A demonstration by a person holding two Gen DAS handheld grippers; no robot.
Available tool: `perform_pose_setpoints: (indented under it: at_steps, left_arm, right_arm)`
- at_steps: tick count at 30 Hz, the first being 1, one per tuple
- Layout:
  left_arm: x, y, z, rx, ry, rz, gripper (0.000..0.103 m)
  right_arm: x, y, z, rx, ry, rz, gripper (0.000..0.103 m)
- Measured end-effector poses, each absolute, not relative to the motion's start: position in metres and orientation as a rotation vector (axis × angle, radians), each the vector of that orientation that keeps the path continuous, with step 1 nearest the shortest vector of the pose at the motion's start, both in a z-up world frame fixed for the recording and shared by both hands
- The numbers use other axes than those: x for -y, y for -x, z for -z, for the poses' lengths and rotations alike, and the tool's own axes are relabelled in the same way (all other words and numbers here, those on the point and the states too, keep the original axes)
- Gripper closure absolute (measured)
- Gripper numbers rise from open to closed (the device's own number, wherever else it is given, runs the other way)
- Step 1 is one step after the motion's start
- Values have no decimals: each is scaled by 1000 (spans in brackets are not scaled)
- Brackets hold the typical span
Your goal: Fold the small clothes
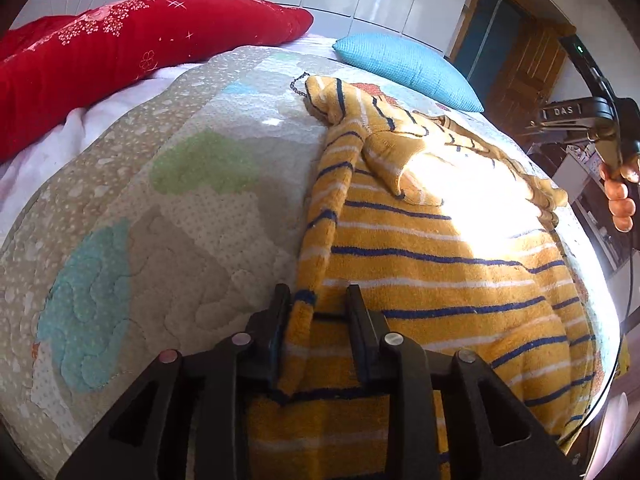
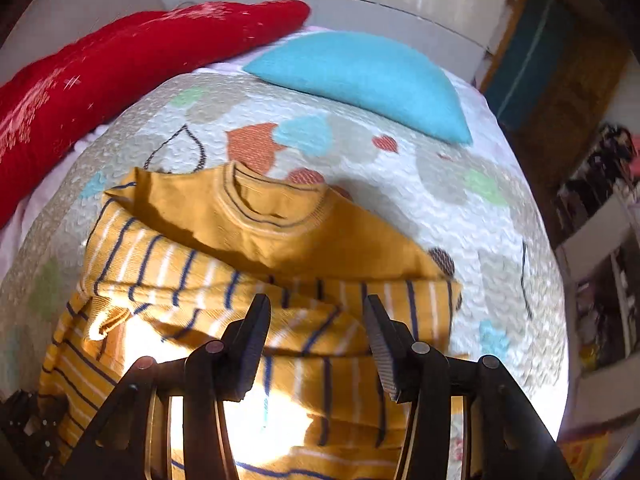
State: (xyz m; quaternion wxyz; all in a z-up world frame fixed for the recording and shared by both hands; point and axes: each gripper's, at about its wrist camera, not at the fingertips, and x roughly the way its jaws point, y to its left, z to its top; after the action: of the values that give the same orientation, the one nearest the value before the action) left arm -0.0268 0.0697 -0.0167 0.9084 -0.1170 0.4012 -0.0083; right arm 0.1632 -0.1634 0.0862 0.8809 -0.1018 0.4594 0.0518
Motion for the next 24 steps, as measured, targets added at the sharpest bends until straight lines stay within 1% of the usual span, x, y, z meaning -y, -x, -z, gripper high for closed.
perform_pose_setpoints:
  at_steps: [3,5,7,9,13,17,20,21,22,23,24]
  left_arm:
    - [-68,26,11,-869,227,-1,73]
    - [-77,28,-5,-895,339,18,67]
    - [-85,27,-24,-847,432,67,48]
    - [-85,17,-39,-809,437,80,38]
    - [-81,-26,-50,-831,514,154,38]
    - [-65,-92,-48,-871,609,256,36]
    - [-50,-137,-32,-947,649,292,36]
    - [-45,-148,-25,-972,665,294,36]
    - [-42,-156,-17,-997,679,291,36]
    - [-41,-162,-10,-1015,693,285,36]
    - [-41,-165,-6,-1024,704,278,36]
  right_arm:
    - [210,-151,-80,-984,-11,-151,49]
    - [231,-146,-73,-994,-195,-211,49]
    - [243,-148,-65,-1000,-345,-270,48]
    - [248,-155,-55,-1010,-451,-295,48]
    - [258,-178,-28,-1035,-688,-287,48]
    - [256,-205,-1,-1101,-884,-267,48]
    - [249,-218,9,-1155,-920,-195,48]
    - [248,-222,11,-1170,-917,-171,50]
    - [246,-224,12,-1177,-914,-147,57]
    - [246,-227,12,-1183,-898,-117,68]
    - [244,-229,13,-1190,-860,-80,96]
